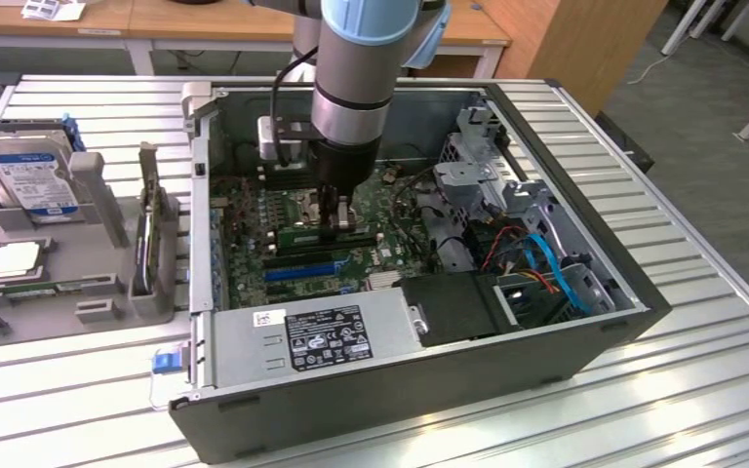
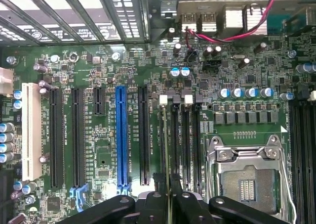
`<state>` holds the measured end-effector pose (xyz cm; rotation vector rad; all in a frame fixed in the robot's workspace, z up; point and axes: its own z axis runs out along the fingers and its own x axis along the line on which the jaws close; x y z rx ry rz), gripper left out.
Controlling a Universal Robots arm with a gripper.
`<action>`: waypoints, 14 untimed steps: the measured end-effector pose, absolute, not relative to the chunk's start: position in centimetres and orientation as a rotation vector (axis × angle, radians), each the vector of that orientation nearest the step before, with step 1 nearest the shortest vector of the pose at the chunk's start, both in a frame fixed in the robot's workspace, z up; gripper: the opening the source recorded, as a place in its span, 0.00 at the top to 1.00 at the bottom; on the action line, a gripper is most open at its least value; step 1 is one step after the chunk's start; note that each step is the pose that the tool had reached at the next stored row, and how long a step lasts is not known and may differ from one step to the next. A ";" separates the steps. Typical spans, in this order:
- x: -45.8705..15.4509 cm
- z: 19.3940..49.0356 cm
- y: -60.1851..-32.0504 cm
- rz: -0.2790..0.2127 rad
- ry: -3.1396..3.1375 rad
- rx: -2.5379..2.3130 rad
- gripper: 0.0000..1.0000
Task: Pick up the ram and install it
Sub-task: 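Insert the ram into the slot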
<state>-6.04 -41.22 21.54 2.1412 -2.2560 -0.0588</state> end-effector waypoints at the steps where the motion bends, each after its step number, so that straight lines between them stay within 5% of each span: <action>1: -6.0 21.5 -41.2 -0.059 -2.257 2.140 0.86; 14: -6.2 21.5 -41.2 -0.059 -2.263 2.135 0.86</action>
